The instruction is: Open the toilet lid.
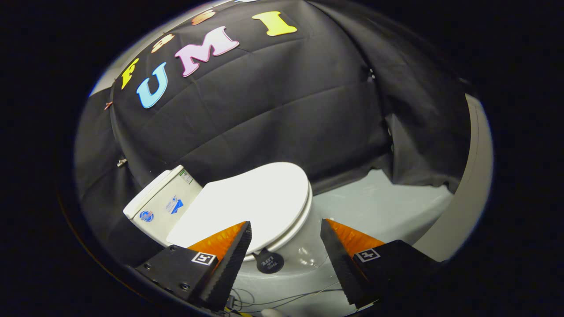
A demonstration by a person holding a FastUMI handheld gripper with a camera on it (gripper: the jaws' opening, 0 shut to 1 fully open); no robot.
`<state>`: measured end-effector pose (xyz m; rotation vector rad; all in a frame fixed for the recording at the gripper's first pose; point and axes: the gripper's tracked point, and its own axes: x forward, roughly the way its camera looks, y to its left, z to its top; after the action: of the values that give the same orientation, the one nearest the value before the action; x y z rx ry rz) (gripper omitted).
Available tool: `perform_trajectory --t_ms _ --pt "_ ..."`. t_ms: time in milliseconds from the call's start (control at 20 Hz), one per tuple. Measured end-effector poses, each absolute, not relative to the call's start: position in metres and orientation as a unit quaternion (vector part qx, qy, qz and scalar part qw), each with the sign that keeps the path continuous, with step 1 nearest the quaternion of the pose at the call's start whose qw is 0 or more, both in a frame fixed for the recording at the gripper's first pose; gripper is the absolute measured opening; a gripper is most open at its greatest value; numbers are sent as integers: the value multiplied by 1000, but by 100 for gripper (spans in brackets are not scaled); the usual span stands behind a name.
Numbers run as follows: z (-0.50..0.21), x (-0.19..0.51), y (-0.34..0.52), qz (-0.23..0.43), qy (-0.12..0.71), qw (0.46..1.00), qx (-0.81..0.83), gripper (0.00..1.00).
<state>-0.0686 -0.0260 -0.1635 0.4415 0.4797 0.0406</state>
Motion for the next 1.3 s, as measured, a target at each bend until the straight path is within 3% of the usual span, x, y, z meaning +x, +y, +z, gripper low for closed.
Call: perform_trajectory --t_ms 350,400,500,600,650,750,900,1050,1150,1200,1300 --pt "-210 -86 -7 25 285 887 363 96" --pt "-213 -86 -5 22 287 878 382 89" --pt "-219 -87 2 25 298 857 420 87" --pt "-223 -87 8 31 304 841 447 76" --pt "-222 -85 12 35 301 836 458 76" --pt "-220 -79 13 37 292 827 479 55" --pt "-226 -80 23 35 305 811 499 41" --pt "-224 -79 21 39 295 810 505 40" --pt "-237 -70 15 14 288 812 508 16" --pt "-231 -75 14 14 292 805 517 20" --pt "-229 -75 15 22 287 805 519 16"
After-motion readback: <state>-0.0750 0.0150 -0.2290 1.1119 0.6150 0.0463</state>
